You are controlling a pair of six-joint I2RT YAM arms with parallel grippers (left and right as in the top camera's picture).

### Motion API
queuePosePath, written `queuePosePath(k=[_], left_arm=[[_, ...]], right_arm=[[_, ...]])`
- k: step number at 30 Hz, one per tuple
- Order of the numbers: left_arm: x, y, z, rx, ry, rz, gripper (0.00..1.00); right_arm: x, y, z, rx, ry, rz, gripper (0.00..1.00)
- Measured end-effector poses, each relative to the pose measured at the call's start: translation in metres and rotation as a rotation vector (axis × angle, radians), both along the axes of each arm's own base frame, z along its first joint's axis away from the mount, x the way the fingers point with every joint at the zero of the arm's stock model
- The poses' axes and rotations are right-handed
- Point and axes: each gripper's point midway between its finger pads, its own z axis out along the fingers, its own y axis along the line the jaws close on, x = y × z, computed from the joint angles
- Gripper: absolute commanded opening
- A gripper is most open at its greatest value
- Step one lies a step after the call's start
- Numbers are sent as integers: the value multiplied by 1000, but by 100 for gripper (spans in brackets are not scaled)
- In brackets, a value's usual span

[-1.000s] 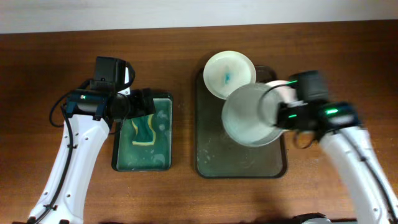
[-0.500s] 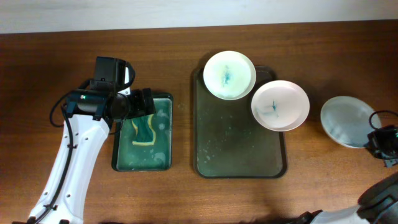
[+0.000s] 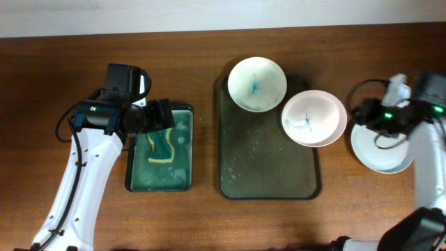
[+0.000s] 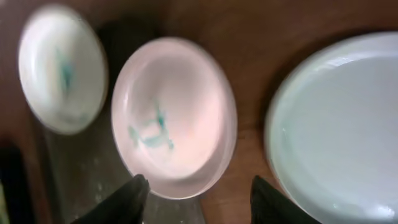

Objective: Clean dirty plates on tray and stack at the side
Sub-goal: 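Move the right gripper back to grasp the pink-rimmed plate edge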

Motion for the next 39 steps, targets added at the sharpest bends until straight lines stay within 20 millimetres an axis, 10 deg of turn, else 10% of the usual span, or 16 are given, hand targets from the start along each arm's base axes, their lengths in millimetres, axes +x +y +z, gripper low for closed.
queuePosePath(k=[8, 10, 12, 17, 23, 30, 34, 39], left_arm=[[0, 0, 0, -2, 1, -1, 99], [0, -1, 0, -3, 2, -1, 99], [0, 0, 0, -3, 1, -1, 100], [0, -1, 0, -3, 2, -1, 99], [0, 0, 0, -3, 1, -1, 99], [0, 0, 0, -3, 2, -1, 99], [0, 0, 0, -3, 1, -1, 99], [0, -1, 0, -4, 1, -2, 99]], right_arm=[[41, -8, -76, -243, 119, 73, 41], [40, -3, -90, -213, 147, 93, 10], [35, 0, -103, -194, 187, 108, 4], [2, 11, -107, -130, 321, 106, 4], [-36, 55, -52, -47, 360, 109, 4], [-55, 142, -111, -12, 394, 121, 22], [-61, 141, -117, -48, 395, 192, 24], [-50, 146, -77, -78, 313, 356, 25]])
